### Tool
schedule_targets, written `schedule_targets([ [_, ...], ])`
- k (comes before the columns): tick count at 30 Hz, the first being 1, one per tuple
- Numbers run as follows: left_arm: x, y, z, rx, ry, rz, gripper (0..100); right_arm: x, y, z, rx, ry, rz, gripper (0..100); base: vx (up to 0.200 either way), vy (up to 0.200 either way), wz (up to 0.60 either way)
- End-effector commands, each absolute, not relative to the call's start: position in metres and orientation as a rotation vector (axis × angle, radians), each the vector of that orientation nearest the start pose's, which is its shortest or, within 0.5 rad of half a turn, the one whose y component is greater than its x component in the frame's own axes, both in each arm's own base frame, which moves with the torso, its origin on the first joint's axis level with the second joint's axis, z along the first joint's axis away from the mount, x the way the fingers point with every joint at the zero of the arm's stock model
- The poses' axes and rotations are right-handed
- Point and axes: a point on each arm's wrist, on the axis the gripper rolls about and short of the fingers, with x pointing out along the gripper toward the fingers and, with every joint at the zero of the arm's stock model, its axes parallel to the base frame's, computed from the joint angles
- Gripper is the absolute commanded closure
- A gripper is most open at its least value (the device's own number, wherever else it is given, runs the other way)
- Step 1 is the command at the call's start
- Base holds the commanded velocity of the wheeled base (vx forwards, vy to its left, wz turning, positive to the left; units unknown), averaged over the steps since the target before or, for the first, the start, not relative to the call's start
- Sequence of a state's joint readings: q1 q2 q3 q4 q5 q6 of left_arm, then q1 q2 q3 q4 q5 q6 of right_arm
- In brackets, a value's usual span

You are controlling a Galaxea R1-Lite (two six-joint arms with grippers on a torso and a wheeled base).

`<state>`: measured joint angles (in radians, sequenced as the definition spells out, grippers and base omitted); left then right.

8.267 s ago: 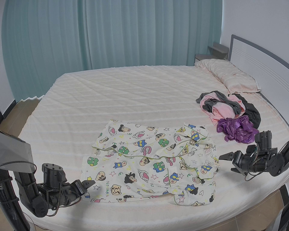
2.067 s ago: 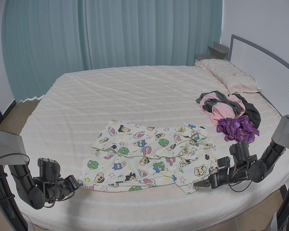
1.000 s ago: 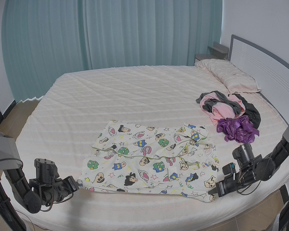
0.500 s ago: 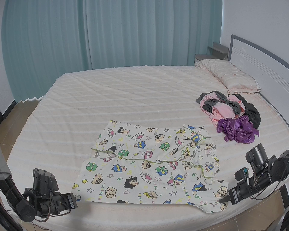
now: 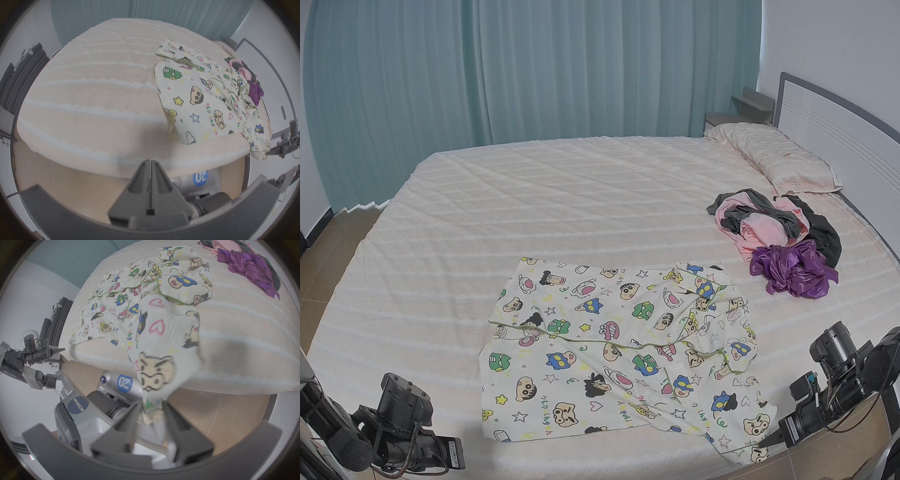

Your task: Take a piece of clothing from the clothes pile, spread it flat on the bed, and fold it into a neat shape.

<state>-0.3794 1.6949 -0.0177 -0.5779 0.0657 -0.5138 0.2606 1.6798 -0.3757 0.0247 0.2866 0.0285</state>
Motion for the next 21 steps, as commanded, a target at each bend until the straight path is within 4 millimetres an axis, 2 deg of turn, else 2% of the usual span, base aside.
schedule_targets([
  [1,0.124,-0.051,0.024,-0.206,1.132,-0.008,0,0.168,0.052,0.048,0.029,1.363,0.447,0,0.0,0.0,0.0],
  [6,0.126,-0.05,0.028,-0.226,1.09,-0.006,0,0.172,0.049,0.055,0.051,1.305,0.435,0,0.0,0.0,0.0],
  [11,0.131,-0.046,0.041,-0.283,0.982,-0.005,0,0.185,0.04,0.069,0.093,1.215,0.392,0,0.0,0.0,0.0],
  [14,0.144,-0.043,0.056,-0.349,0.876,0.002,0,0.202,0.029,0.079,0.134,1.148,0.339,0,0.0,0.0,0.0],
  [16,0.15,-0.044,0.06,-0.37,0.854,0.005,0,0.209,0.025,0.081,0.147,1.126,0.326,0,0.0,0.0,0.0],
  [21,0.172,-0.051,0.075,-0.519,0.792,0.0,0,0.244,0.017,0.076,0.27,1.06,0.238,0,0.0,0.0,0.0],
])
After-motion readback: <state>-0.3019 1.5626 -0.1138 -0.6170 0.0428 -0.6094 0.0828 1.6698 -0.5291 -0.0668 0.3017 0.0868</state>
